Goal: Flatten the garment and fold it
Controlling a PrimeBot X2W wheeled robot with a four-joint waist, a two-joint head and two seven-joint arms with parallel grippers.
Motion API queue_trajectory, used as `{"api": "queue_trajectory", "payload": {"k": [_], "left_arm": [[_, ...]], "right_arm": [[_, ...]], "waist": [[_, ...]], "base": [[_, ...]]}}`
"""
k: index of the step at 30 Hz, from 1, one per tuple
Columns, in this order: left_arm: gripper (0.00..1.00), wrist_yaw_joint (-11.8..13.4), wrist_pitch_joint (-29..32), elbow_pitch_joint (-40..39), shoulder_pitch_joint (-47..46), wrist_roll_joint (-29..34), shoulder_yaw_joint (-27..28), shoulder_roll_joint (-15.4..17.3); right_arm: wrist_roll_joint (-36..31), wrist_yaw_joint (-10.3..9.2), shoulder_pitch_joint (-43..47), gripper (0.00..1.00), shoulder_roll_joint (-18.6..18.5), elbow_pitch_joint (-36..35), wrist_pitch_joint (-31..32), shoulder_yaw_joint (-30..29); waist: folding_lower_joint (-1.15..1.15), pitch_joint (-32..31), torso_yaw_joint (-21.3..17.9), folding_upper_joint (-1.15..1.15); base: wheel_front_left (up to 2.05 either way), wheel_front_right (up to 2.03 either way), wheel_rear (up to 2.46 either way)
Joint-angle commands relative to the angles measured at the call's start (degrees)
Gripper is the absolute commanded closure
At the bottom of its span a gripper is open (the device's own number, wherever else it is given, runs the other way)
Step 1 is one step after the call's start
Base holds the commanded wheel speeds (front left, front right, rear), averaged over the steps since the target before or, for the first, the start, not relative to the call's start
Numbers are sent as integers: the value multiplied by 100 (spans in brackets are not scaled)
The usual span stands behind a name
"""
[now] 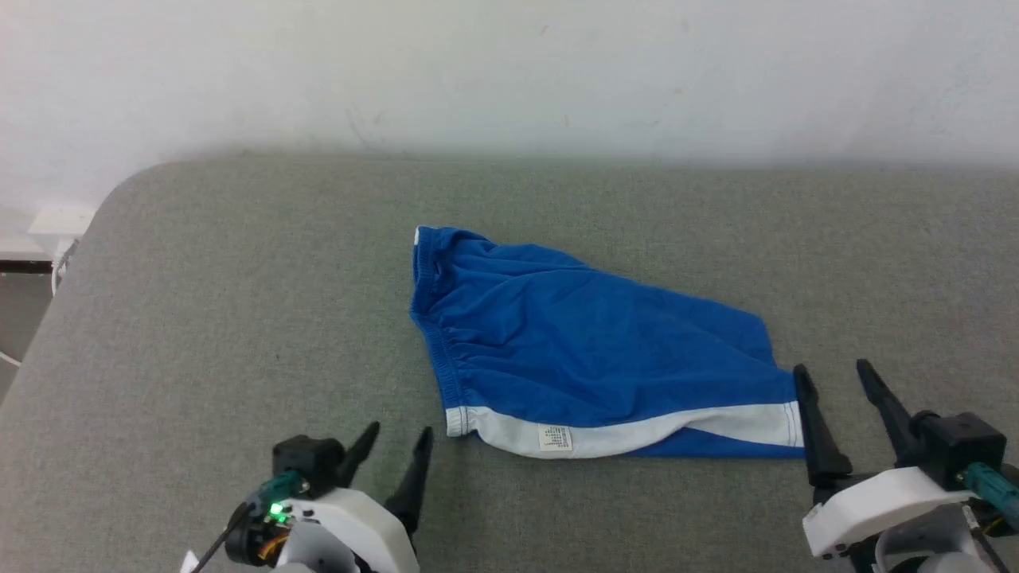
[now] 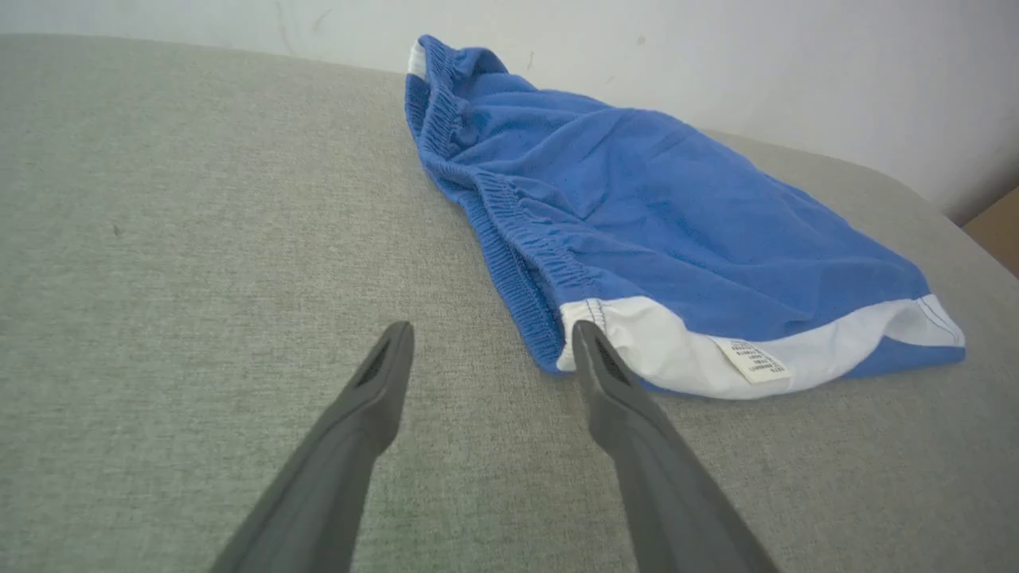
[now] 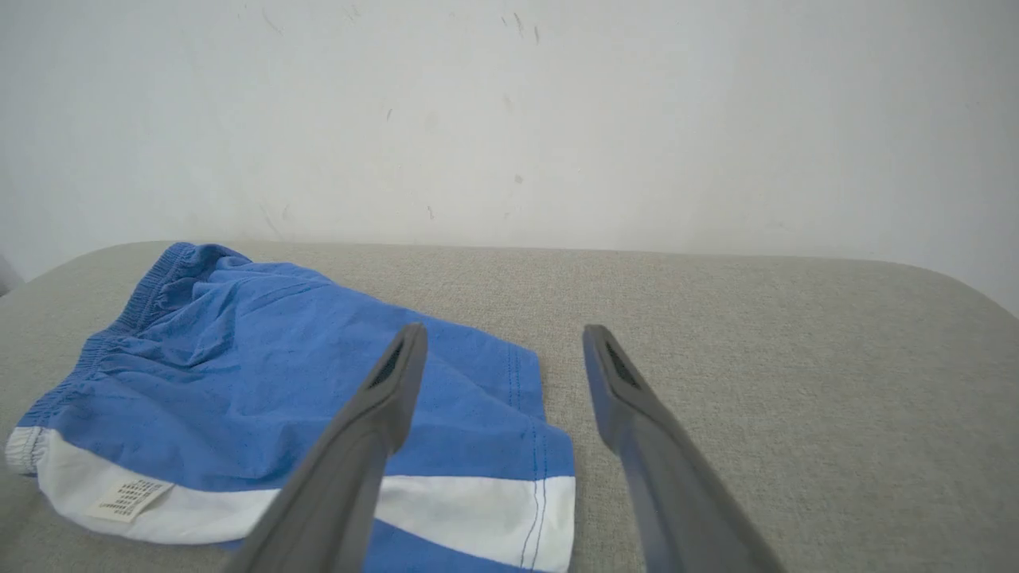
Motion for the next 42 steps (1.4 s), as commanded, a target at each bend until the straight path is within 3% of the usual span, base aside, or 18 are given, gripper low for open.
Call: {"api": "queue_trajectory", "payload": {"k": [1, 7, 18, 19, 20, 21, 30, 42], "left_arm": [[0, -77, 114, 28, -24, -18, -77, -5], [0, -221, 386, 34, -204, -80, -292, -105], [0, -195, 387, 143, -510, -19, -368, -119], [7, -204, 413, 162, -522, -35, -376, -120], [84, -231, 446, 179, -534, -56, -395, -116], [100, -256, 468, 187, -538, -75, -412, -109], [100, -306, 360, 171, -470, -159, -422, -66], [100, -202, 261, -281, -292, -70, -503, 48]], "right_arm": [[-17, -5, 47, 0, 31, 18, 4, 62], [-63, -5, -32, 0, 45, 46, 27, 105], [-97, -5, -158, 0, 28, 109, 47, 59], [-99, -5, -165, 0, 28, 119, 48, 50], [-101, -5, -172, 0, 28, 131, 46, 45], [-102, -5, -179, 0, 28, 142, 42, 38], [-115, -5, -104, 0, 3, 373, 194, -67], [207, -5, -285, 0, -185, 816, 1766, -233]], "waist": [[1, 68, -3, 0], [1, 273, -54, 0], [1, 599, -215, 0], [1, 617, -221, 0], [1, 630, -226, 0], [1, 642, -228, 0], [1, 485, -97, 0], [1, 295, 145, 0]], "base": [[0, 0, 0], [0, 0, 0], [0, 0, 0], [0, 0, 0], [0, 0, 0], [0, 0, 0], [0, 0, 0], [0, 0, 0]]}}
